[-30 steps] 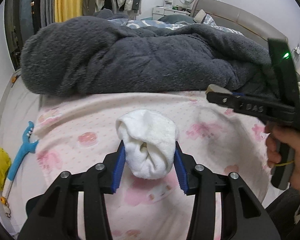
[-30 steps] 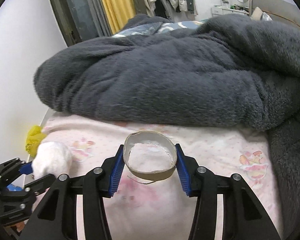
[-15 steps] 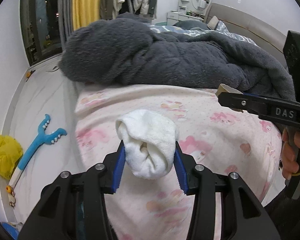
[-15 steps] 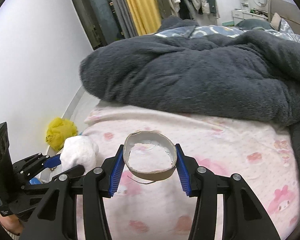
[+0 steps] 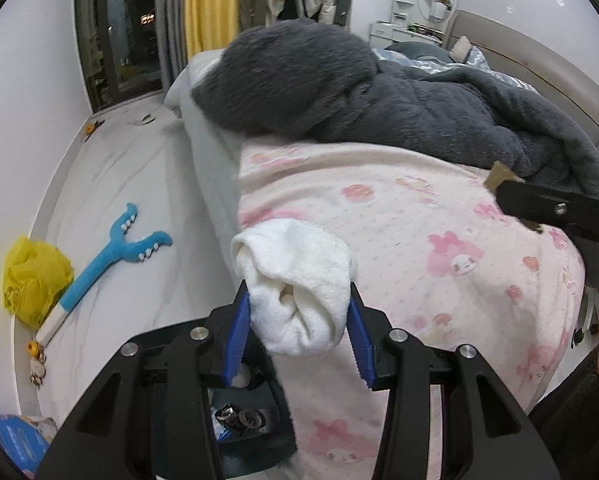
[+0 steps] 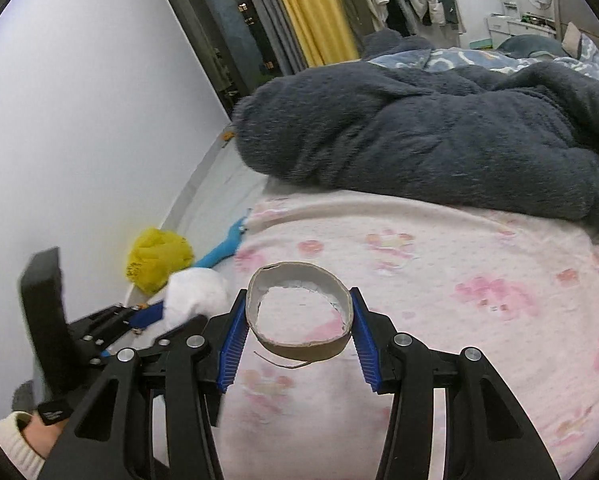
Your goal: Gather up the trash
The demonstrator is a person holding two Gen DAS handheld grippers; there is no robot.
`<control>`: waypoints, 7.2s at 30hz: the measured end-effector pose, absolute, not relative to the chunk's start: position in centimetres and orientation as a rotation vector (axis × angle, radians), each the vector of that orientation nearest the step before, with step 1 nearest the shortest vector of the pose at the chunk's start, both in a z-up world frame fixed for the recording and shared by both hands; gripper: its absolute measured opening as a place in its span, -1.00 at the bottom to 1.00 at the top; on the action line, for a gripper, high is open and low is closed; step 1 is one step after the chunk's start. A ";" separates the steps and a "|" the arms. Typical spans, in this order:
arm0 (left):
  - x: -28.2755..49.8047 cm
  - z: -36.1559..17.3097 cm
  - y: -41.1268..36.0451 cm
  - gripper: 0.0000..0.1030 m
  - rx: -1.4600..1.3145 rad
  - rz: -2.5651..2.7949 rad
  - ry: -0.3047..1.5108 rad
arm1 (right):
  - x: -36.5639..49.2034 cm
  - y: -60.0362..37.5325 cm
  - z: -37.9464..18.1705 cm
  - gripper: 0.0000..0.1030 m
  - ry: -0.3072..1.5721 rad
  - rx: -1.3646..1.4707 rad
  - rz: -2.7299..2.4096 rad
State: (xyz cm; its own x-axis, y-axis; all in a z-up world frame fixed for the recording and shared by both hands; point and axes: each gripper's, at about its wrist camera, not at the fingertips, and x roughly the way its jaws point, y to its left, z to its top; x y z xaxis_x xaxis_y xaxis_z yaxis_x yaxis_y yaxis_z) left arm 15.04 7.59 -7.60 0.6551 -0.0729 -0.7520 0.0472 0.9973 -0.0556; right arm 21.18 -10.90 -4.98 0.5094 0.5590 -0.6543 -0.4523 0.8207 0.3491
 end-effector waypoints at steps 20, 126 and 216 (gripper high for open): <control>13.5 -13.5 14.7 -0.06 -0.144 0.008 1.030 | 20.2 -3.3 -5.0 -0.04 0.850 0.092 0.732; -1.2 1.9 12.9 0.94 -0.063 0.164 0.487 | 9.5 -11.1 -0.5 0.93 0.567 -0.154 0.559; -0.7 -0.7 8.3 0.94 -0.041 0.204 0.540 | 5.5 -21.9 0.3 0.94 0.534 -0.027 0.633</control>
State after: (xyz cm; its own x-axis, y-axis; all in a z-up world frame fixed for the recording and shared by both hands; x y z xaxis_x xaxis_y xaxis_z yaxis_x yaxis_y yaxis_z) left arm -0.66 8.29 -0.73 0.8378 0.1819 -0.5148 -0.2033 0.9790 0.0151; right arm 5.48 -21.85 0.30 0.6762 0.5563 -0.4831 -0.5698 0.8105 0.1358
